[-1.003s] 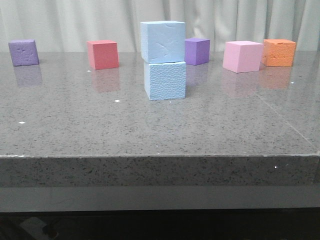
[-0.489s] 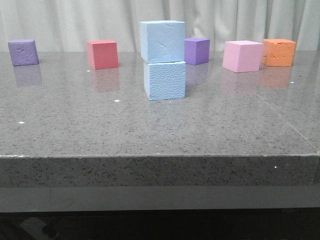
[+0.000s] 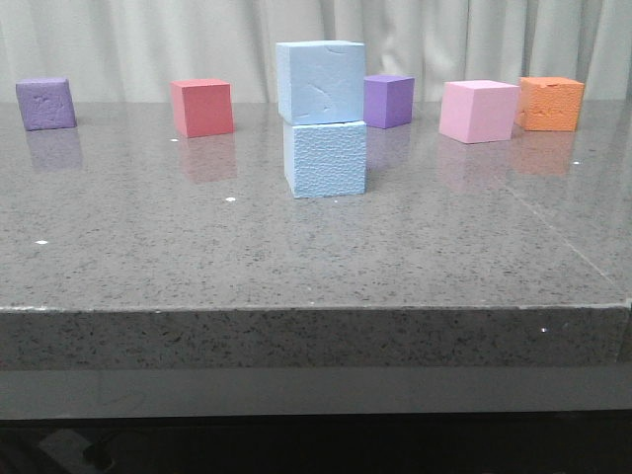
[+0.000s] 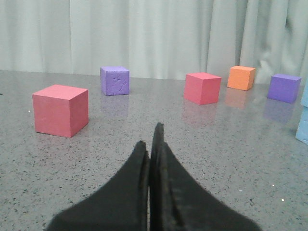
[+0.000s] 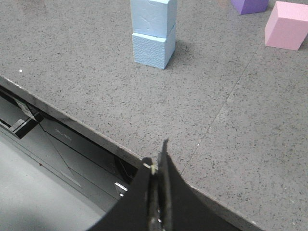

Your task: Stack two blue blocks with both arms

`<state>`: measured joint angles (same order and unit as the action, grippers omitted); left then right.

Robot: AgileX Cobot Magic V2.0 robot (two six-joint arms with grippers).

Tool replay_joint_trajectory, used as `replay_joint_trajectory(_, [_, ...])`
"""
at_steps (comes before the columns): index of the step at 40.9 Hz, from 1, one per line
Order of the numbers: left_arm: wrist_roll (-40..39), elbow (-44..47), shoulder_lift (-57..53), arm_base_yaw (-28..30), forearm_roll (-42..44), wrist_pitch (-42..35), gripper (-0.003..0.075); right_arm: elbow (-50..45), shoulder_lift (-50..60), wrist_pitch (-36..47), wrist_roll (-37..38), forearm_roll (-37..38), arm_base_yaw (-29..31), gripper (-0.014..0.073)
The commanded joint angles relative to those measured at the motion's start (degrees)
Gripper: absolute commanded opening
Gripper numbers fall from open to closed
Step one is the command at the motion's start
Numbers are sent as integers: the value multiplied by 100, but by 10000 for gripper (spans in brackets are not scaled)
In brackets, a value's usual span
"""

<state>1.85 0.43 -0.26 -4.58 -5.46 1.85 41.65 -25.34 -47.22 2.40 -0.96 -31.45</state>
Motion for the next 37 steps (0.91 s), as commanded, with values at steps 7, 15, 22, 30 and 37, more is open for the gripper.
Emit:
replay_joint_trajectory(7, [-49, 2, -99, -9, 16, -581, -20, 130, -46, 399, -51, -20, 1, -119])
replay_joint_trajectory(15, [-311, 2, -99, -9, 41, -581, -20, 130, -46, 399, -51, -20, 1, -119])
replay_joint_trajectory(22, [-349, 2, -99, -9, 124, -581, -20, 130, -46, 399, -51, -20, 1, -119])
replay_joint_trajectory(30, [-349, 2, -99, -9, 124, -581, -20, 130, -46, 399, -51, -20, 1, -119])
replay_joint_trajectory(37, [-349, 2, -99, -9, 124, -581, -20, 130, -46, 399, -51, -20, 1, -119])
